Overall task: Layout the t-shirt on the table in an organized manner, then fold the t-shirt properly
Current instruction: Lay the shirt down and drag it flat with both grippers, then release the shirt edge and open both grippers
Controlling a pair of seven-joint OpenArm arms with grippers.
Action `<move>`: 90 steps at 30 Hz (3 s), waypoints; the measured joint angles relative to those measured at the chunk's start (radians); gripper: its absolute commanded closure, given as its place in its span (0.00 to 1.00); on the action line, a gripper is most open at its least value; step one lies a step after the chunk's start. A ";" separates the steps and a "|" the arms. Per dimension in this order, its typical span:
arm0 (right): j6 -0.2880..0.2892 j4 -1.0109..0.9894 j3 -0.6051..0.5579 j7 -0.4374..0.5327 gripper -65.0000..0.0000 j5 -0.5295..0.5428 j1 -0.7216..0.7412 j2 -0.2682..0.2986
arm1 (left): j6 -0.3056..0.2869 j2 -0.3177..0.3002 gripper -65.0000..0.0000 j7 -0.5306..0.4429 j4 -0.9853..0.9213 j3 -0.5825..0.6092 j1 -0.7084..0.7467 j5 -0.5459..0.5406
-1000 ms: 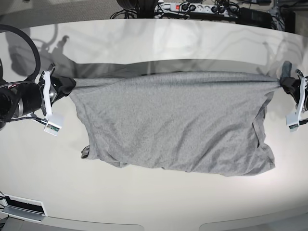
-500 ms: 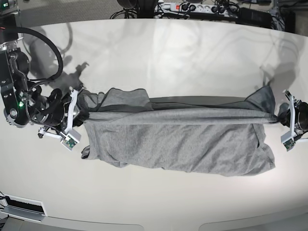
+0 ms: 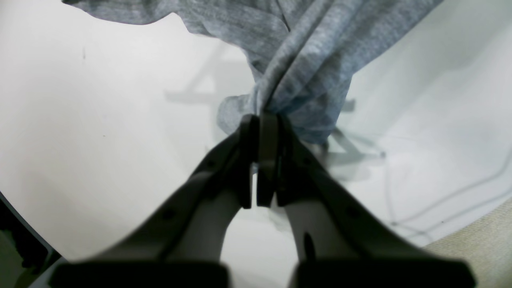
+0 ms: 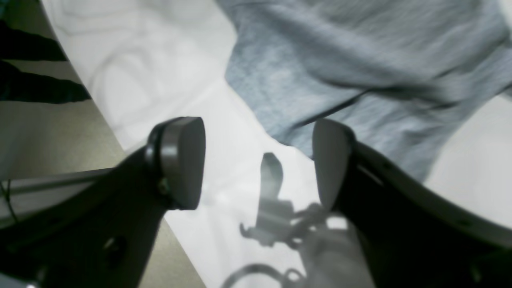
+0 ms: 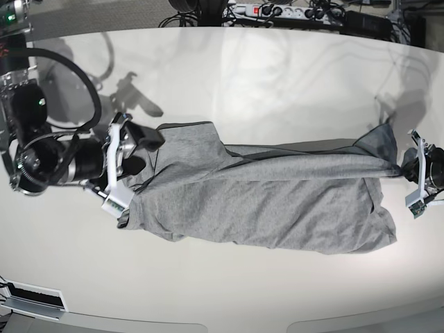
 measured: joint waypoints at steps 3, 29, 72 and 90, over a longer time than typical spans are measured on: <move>0.000 0.000 0.000 0.106 0.43 -0.175 -0.065 -0.077 | 0.000 0.000 1.00 0.000 0.000 0.000 0.000 -0.010; -0.152 -0.237 0.004 0.433 0.77 -0.660 -0.098 -0.244 | 0.001 0.000 1.00 0.002 0.000 0.000 0.000 -0.011; 0.000 0.263 0.000 -0.200 1.00 0.288 -0.199 0.153 | -0.140 -0.016 1.00 0.576 0.019 0.000 -0.066 -0.890; 0.000 0.263 0.001 -0.200 1.00 0.273 -0.481 0.171 | -0.139 -0.098 1.00 0.578 0.020 -0.004 0.277 -0.849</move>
